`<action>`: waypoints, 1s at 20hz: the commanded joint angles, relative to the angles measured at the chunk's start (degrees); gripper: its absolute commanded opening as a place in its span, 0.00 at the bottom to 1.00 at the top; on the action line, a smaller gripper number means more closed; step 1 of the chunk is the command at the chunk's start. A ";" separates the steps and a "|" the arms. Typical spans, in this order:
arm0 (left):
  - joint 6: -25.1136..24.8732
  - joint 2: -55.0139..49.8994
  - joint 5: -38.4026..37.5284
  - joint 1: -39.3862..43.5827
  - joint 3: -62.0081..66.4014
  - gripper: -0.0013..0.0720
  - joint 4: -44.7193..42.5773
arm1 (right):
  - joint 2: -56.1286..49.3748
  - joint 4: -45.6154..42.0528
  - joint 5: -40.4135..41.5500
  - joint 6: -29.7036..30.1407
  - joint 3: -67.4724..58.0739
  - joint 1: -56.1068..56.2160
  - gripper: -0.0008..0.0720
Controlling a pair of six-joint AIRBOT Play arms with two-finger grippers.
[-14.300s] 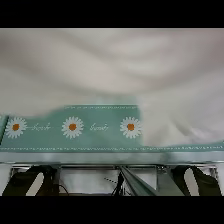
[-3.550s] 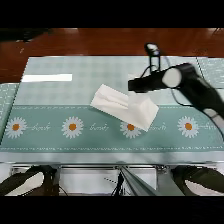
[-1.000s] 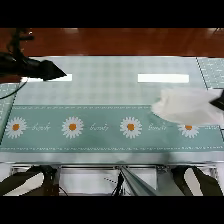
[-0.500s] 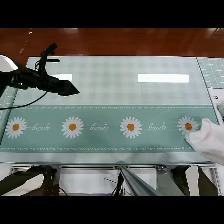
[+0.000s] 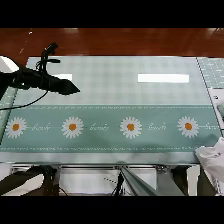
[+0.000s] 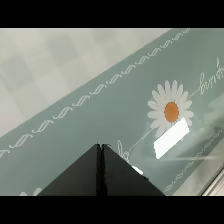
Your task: Fold the shirts.
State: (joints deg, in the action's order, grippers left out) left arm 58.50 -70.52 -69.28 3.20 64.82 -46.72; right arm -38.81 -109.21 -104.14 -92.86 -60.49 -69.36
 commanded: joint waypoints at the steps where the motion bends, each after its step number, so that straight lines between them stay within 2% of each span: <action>1: -1.49 -0.04 6.36 -0.02 0.00 0.04 -0.02 | 0.11 0.24 -1.84 1.97 3.19 -1.29 0.59; 2: -1.46 -0.04 7.50 -0.02 0.00 0.04 -0.04 | 0.11 0.37 -1.70 2.05 4.09 -1.29 0.64; 6: -0.22 -0.04 7.21 -0.02 0.02 0.05 -0.02 | 0.09 -0.74 4.07 2.71 3.98 -1.22 0.65; 7: 0.50 0.02 7.13 -0.02 0.02 0.13 -0.02 | 0.09 0.96 6.75 2.67 3.28 -1.22 0.62; 8: 1.86 0.20 7.10 -0.02 0.20 0.34 0.00 | 0.09 4.90 10.88 2.73 1.95 -1.22 0.58; 9: 3.98 0.39 6.67 -0.02 1.03 0.66 0.00 | 0.09 10.43 16.26 3.37 0.22 -1.22 0.59; 10: 6.25 0.52 5.88 -0.02 2.43 0.89 0.02 | -0.09 18.84 23.04 5.05 -1.81 -1.22 0.59; 11: 7.41 0.55 4.90 0.00 4.61 0.95 0.00 | -0.48 28.85 29.09 7.39 -3.52 -1.22 0.64; 12: 7.39 0.55 4.59 0.00 6.84 0.94 -0.02 | -1.18 42.03 34.49 9.40 -4.90 -1.22 0.70; 14: 7.34 0.52 6.05 0.04 11.43 0.94 -0.76 | -3.15 66.77 39.32 11.65 -5.99 0.07 0.70; 15: 7.37 0.52 7.67 0.33 13.27 0.95 -3.08 | -4.35 72.89 39.58 13.97 -5.99 2.97 0.70; 16: 7.89 0.52 8.59 0.79 14.58 0.95 -6.84 | -5.57 73.68 38.56 15.76 -5.99 7.21 0.70; 17: 11.19 0.48 8.85 1.70 15.56 0.95 -12.81 | -6.88 69.90 36.59 17.16 -5.99 13.05 0.70; 19: 20.52 0.46 6.97 4.59 16.13 0.95 -26.43 | -9.75 54.36 33.86 16.63 -5.92 26.38 0.70; 20: 24.26 0.24 4.85 6.54 16.06 0.95 -33.20 | -11.41 46.45 33.29 13.81 -5.92 33.35 0.71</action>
State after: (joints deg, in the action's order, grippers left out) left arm 72.36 -70.08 -62.28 6.39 79.11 -62.00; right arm -46.65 -53.56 -70.32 -78.61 -66.06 -50.46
